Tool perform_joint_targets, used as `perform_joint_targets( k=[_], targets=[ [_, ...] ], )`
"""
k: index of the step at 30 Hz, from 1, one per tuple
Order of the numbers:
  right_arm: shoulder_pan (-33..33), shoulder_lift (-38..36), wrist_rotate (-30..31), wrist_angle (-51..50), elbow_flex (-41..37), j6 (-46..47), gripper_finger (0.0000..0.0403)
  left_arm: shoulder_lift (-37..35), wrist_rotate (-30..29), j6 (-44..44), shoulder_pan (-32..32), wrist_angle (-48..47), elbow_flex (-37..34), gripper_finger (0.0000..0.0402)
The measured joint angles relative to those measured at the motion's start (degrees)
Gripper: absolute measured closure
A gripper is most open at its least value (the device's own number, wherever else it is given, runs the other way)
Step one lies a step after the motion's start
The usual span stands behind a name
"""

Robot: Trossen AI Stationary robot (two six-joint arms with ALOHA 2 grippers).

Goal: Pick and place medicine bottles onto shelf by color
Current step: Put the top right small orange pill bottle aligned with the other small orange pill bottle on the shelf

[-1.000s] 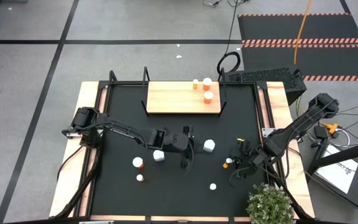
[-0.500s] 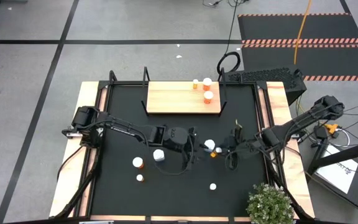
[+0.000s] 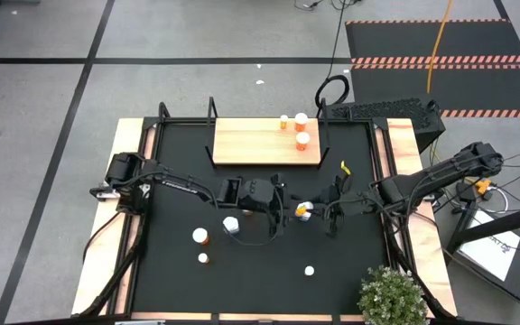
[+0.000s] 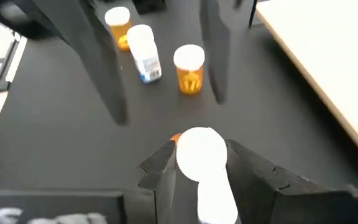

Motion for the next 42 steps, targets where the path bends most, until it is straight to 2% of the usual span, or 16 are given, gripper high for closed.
perform_joint_targets(
  k=[14,27,34,38,42],
  targets=[
    [-3.83,1.73,1.7,3.16,1.33,-7.03,0.0277,0.42,-5.02,0.67,2.53,-1.51,-0.04,0.0165],
    [-3.85,1.75,1.95,5.07,1.33,-10.03,0.0277,0.42,-4.73,1.08,2.67,-2.38,-0.04,0.0262],
    [-3.84,1.75,1.95,5.37,1.33,-10.76,0.0276,0.44,-4.59,1.72,2.69,-2.47,-0.04,0.0289],
    [-3.7,1.74,1.82,5.79,1.33,-10.83,0.0263,0.28,-4.61,2.75,2.67,-2.52,-0.04,0.0286],
    [-3.67,1.23,1.51,6.01,1.33,-11.07,0.0228,-0.13,-4.44,3.87,2.73,-2.62,-0.04,0.0285]
  ],
)
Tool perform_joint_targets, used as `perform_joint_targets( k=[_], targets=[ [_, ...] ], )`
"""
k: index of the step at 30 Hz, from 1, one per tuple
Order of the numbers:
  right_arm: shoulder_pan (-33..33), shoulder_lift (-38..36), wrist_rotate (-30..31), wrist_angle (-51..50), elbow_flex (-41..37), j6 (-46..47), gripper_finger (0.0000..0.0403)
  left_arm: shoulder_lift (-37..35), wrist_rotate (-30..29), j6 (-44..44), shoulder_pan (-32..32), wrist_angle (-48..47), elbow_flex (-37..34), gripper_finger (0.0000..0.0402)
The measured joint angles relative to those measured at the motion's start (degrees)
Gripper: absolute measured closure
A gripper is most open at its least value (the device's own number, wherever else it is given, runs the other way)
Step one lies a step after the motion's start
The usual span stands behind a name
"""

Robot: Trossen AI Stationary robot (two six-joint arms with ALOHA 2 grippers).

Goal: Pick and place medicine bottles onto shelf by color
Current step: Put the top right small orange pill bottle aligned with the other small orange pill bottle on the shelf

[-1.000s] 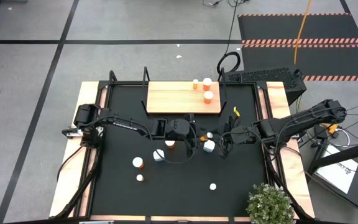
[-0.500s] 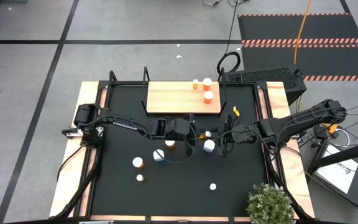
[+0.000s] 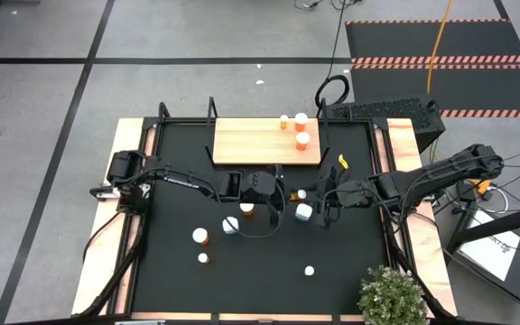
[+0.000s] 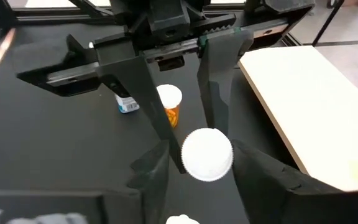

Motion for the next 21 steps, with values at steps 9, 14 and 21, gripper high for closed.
perform_joint_targets(
  k=[9,14,21],
  targets=[
    [2.36,-5.88,2.77,0.63,0.0,-0.28,0.0134,-2.65,0.87,0.64,0.98,1.07,0.0,0.0284],
    [5.78,-8.94,9.33,-4.52,0.02,2.12,0.012,-7.97,3.04,1.71,2.39,-2.17,-0.09,0.0284],
    [5.24,-7.0,12.26,2.51,-2.28,-2.97,0.0127,-10.24,15.9,-0.74,4.44,10.89,-0.8,0.0284]
  ],
)
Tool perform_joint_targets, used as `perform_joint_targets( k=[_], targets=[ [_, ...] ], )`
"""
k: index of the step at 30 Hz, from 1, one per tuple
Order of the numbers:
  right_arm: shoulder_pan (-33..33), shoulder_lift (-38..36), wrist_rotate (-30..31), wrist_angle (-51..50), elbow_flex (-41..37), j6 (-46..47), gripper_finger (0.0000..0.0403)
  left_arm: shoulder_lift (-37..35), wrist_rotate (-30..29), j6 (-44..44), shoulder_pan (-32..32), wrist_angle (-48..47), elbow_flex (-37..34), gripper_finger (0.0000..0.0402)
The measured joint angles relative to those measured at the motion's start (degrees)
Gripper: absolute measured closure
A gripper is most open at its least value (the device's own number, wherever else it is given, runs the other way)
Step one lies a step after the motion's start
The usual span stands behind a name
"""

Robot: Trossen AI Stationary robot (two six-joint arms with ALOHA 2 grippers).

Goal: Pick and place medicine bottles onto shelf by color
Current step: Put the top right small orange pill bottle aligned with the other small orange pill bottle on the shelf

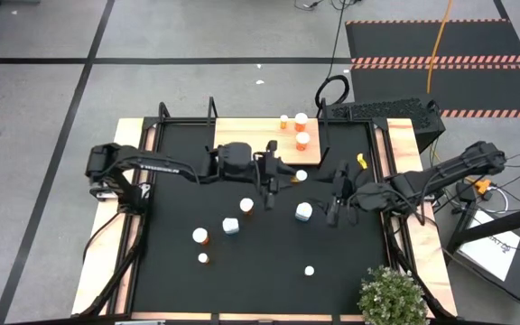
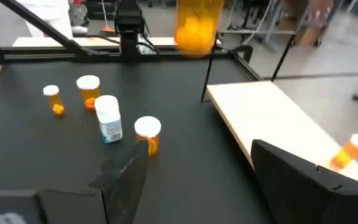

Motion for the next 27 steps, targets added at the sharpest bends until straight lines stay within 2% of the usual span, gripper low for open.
perform_joint_targets(
  k=[5,11,20,27],
  targets=[
    [-0.47,1.35,0.0,10.37,-1.77,-6.73,0.0132,2.28,4.49,-2.25,0.15,11.83,-2.89,0.0284],
    [-0.48,1.65,-0.07,13.96,-2.07,-9.19,0.0133,5.75,5.74,-2.53,-0.11,22.58,-4.88,0.0284],
    [-0.48,1.67,-0.26,14.15,-2.07,-9.42,0.0138,8.7,5.78,-2.16,-0.05,25.29,-4.91,0.0284],
    [-0.48,1.67,-0.63,14.09,-2.07,-9.44,0.0193,8.7,5.76,-0.81,0.25,25.12,-4.91,0.0284]
  ],
)
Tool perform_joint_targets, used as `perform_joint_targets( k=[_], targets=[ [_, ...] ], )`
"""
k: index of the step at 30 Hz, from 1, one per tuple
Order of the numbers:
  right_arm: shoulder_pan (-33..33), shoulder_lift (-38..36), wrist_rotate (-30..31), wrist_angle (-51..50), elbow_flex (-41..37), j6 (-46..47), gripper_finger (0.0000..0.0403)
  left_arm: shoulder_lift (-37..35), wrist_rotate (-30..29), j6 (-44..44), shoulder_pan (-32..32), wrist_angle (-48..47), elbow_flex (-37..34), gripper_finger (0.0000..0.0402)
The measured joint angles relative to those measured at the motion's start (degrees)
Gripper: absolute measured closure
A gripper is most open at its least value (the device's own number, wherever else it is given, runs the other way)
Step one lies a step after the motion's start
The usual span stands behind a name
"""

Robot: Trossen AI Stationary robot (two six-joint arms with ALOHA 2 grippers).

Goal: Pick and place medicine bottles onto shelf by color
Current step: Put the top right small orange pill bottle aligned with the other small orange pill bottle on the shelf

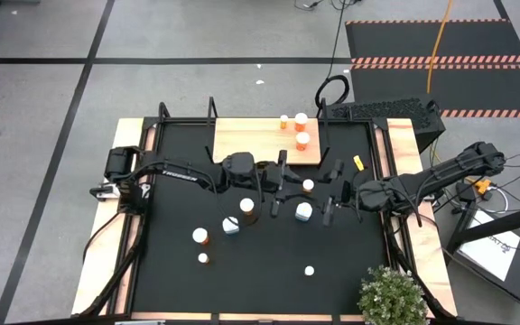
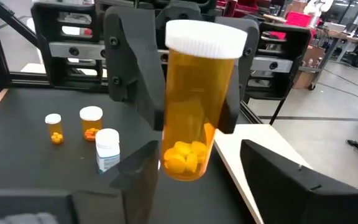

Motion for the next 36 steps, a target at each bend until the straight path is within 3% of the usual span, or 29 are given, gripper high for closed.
perform_joint_targets(
  k=[11,20,30,36],
  targets=[
    [0.0,0.02,-1.2,-0.13,-0.02,-0.2,0.0277,0.0,0.3,0.28,1.18,-2.01,0.0,0.0284],
    [0.02,0.04,-1.43,-0.6,-0.09,-0.15,0.0297,-0.44,2.03,1.01,1.32,-4.85,0.11,0.0279],
    [0.04,0.02,-1.23,-0.76,-0.09,0.17,0.0297,-6.79,0.23,1.74,1.71,-16.43,0.09,0.0184],
    [-0.35,0.54,-1.11,-1.79,-0.33,1.73,0.0298,-11.9,-1.65,3.22,2.04,-24.95,0.11,0.0158]
  ],
)
